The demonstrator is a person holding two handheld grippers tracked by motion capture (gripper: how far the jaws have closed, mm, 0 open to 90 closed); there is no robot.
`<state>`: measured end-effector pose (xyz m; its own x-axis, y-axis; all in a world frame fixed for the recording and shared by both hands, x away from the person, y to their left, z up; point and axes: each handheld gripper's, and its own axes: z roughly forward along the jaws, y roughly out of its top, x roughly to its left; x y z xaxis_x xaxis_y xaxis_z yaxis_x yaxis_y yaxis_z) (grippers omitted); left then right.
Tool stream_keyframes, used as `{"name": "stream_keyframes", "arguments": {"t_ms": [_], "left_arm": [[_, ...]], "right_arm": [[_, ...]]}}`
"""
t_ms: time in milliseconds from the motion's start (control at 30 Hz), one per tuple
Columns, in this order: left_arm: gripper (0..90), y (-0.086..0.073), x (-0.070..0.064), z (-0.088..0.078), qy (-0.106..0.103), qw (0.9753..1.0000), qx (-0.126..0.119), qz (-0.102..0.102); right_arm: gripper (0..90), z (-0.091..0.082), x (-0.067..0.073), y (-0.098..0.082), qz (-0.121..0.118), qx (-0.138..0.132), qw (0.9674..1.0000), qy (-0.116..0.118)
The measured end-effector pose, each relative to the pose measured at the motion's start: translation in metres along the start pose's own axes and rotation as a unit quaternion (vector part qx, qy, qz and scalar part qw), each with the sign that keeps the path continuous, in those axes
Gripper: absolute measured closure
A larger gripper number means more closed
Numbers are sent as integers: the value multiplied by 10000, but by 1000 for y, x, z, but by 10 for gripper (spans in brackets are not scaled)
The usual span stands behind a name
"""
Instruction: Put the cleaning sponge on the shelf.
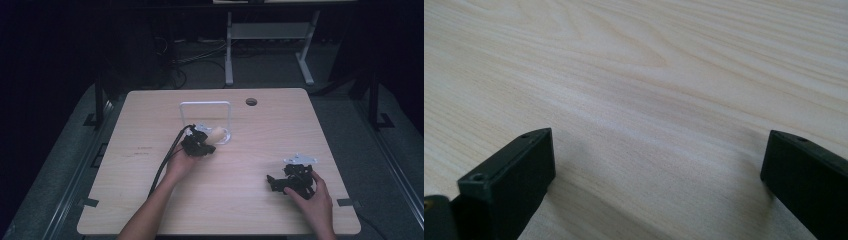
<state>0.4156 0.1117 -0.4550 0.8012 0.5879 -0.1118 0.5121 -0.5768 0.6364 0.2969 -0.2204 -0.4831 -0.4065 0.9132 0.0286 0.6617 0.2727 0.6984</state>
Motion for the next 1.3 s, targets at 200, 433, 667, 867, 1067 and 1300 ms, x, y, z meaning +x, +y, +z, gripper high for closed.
{"name": "stream_keyframes", "arguments": {"t_ms": [200,433,667,867,1067,1300], "left_arm": [[899,-1,5,-1,149,9999,20,-5],[899,-3,14,-5,364,9993,46,-37],[899,-5,22,-9,530,9985,26,-107],[899,-6,24,-12,630,9979,49,-110],[899,-8,30,-16,838,9964,125,-87],[899,-9,29,-17,786,9968,86,-123]], "right_arm": [[6,0,0,0,-5,2,10000,1],[6,0,0,0,2,0,10000,2],[6,0,0,0,1,0,10000,0],[6,0,0,0,-2,0,10000,3],[6,0,0,0,-3,0,10000,2],[6,0,0,0,2,0,10000,0]]}}
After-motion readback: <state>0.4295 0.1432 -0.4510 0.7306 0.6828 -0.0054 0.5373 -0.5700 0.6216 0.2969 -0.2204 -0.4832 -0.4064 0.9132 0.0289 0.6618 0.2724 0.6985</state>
